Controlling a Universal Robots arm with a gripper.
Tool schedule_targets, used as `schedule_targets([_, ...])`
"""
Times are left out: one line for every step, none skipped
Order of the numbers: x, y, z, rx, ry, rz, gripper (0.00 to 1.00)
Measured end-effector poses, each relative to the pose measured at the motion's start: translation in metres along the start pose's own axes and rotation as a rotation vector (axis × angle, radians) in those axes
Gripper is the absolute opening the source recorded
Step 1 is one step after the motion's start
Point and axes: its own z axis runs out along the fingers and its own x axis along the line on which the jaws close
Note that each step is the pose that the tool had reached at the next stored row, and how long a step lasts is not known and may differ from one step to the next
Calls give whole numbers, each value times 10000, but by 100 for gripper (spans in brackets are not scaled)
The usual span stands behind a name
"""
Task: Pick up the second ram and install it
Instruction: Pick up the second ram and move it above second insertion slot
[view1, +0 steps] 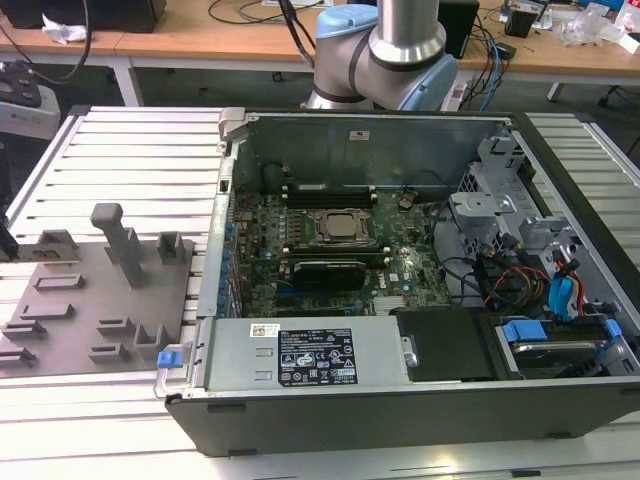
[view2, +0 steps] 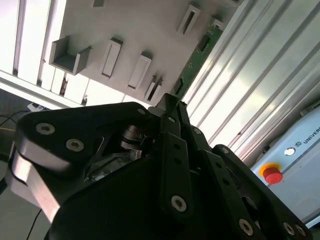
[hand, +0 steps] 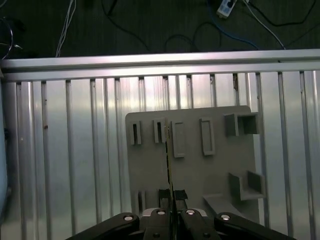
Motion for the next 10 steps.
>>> schedule_targets([-1,1,-27,1,-1,0,14])
schedule_targets([-2,3,-58,0,0,0,14])
schedule_targets([-3,4,-92,0,0,0,14])
schedule_targets([-4,5,-122,0,0,0,14])
schedule_targets([-4,6,-137,1,-1,0,14])
schedule_targets([-5,7,-151,0,0,0,14])
schedule_targets([-6,8,-181,0,0,-1,14])
schedule_targets([-7,10,-227,1,-1,-1,14])
schedule_targets([-8,11,-251,1,-1,0,14])
schedule_targets([-8,12,-265,1,0,-1,14])
